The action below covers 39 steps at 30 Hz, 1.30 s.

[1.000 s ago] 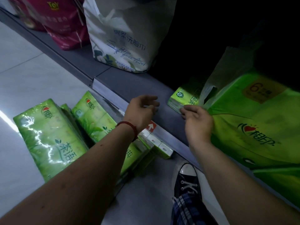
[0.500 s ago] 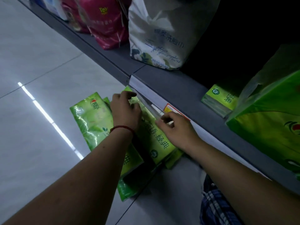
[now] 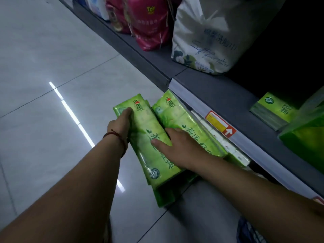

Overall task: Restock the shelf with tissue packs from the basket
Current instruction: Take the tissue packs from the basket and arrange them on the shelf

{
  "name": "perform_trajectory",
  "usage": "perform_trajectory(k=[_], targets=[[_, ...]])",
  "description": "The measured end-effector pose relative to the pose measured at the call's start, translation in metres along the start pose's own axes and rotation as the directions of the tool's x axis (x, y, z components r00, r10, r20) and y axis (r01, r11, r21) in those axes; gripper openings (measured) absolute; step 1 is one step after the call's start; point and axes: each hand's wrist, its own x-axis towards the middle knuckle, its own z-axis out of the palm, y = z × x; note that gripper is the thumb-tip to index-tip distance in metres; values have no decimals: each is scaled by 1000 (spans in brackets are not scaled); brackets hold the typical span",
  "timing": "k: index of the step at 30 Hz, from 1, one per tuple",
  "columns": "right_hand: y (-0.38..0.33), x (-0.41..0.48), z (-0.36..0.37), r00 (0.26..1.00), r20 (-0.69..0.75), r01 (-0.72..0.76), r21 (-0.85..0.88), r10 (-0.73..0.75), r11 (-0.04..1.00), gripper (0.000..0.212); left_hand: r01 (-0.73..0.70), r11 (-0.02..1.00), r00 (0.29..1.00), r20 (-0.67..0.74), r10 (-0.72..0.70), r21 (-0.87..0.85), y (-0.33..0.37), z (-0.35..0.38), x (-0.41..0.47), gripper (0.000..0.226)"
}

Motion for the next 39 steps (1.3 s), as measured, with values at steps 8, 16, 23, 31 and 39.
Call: perform_trajectory(k=[8,16,23,31,39], targets=[[-9,-9,-24,997,20,-81,406,80,910,70,14,999,976,219,-5,-38,19,-23,-17,58],[-36,-47,-112,990,-59,-76,524,125,848,67,-89,957,932,316,177,-275,76,-56,-87,54],[-36,-94,-157,979,138,-195,842,150,504,18,-114,957,854,466,232,-267,130,-112,-147,22],[-17,-117,-138,972,16,-87,952,234,295,16,-329,906,733,677,67,267,127,-131,-151,99],[-13,-90,-132,929,-30,39,999,368,-18,19,-291,944,704,703,99,158,109,-105,-125,94]])
